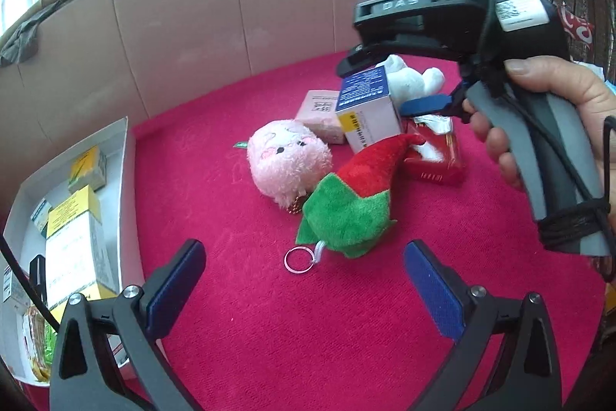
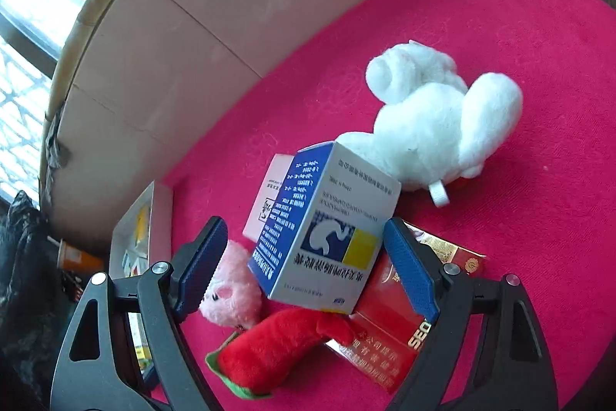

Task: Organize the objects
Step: 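Grasp the blue-white medicine box with the right gripper while the left grasps the elf hat plush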

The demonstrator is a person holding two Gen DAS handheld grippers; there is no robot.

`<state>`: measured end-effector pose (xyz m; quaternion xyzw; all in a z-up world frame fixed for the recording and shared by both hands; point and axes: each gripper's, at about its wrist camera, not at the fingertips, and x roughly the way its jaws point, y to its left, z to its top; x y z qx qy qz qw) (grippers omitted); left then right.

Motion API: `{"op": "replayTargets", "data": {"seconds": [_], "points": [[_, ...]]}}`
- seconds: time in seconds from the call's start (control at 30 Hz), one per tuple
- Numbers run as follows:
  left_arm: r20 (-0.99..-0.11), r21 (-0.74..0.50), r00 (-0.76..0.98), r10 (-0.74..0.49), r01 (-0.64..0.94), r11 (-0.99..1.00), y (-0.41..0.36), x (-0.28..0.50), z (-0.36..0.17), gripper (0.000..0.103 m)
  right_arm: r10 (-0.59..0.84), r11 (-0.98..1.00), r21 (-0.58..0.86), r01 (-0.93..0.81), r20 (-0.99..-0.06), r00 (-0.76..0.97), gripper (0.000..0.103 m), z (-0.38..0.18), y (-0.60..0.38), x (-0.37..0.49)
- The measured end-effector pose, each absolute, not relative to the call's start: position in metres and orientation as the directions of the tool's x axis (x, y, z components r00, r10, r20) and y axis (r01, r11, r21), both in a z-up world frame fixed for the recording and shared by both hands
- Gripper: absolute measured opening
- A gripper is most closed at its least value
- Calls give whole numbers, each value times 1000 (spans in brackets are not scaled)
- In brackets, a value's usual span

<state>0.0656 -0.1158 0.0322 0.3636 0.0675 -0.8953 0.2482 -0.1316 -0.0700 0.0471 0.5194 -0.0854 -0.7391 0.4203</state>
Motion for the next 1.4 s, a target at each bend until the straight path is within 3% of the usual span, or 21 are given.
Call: {"op": "replayTargets", "data": {"seconds": [0.07, 0.1, 0.13, 0.17, 0.23, 0.27, 0.4, 0.53, 0.57, 0.63, 0.7, 0.93, 1.13, 1.33, 1.4], "points": [[-683, 48, -625, -378, 478, -877, -117, 60, 33, 103, -693, -642, 551, 533, -714, -97, 83, 44, -79, -131], [-684, 44, -630, -367, 467, -883, -117, 56, 33, 103, -693, -637, 556, 534, -716, -81, 73, 41, -82, -131], [-684, 42, -634, -360, 458, -888, -117, 54, 33, 103, -693, -631, 557, 540, -718, -70, 55, 38, -84, -130], [-684, 40, -640, -351, 447, -893, -117, 51, 33, 103, -716, -607, 580, 543, -696, -56, 46, 37, -83, -130], [-688, 20, -652, -320, 423, -906, -117, 44, 32, 103, -758, -563, 611, 556, -651, -52, 8, 43, -74, -129], [-692, 6, -655, -304, 415, -910, -118, 41, 31, 103, -770, -550, 613, 566, -635, -61, 6, 48, -68, -128], [-715, -65, -654, -248, 415, -907, -124, 30, 24, 103, -822, -497, 653, 571, -564, -70, 6, 61, -40, -127], [-729, -103, -644, -232, 438, -893, -127, 31, 16, 103, -817, -475, 681, 557, -576, 7, 9, 52, -45, -138], [-729, -105, -644, -233, 441, -891, -127, 31, 16, 103, -810, -479, 678, 558, -587, 18, 14, 49, -45, -142], [-727, -105, -644, -239, 448, -888, -128, 32, 16, 103, -791, -493, 635, 594, -612, -1, 61, 53, -54, -140], [-727, -105, -644, -240, 450, -887, -127, 30, 17, 103, -773, -515, 578, 633, -632, -52, 70, 58, -61, -135], [-760, -59, -583, -289, 504, -862, -136, 32, 11, 102, -643, -562, 347, 751, -754, -133, 70, 60, -126, -107], [-736, -80, -611, -293, 508, -857, -137, 41, 17, 102, -576, -561, 345, 753, -816, -55, 70, 36, -136, -116], [-731, -88, -629, -265, 472, -877, -134, 40, 20, 102, -644, -511, 330, 794, -759, -99, 49, 45, -112, -115], [-726, -92, -642, -248, 447, -890, -130, 37, 22, 93, -686, -508, 363, 781, -719, -112, 49, 53, -93, -116]]}}
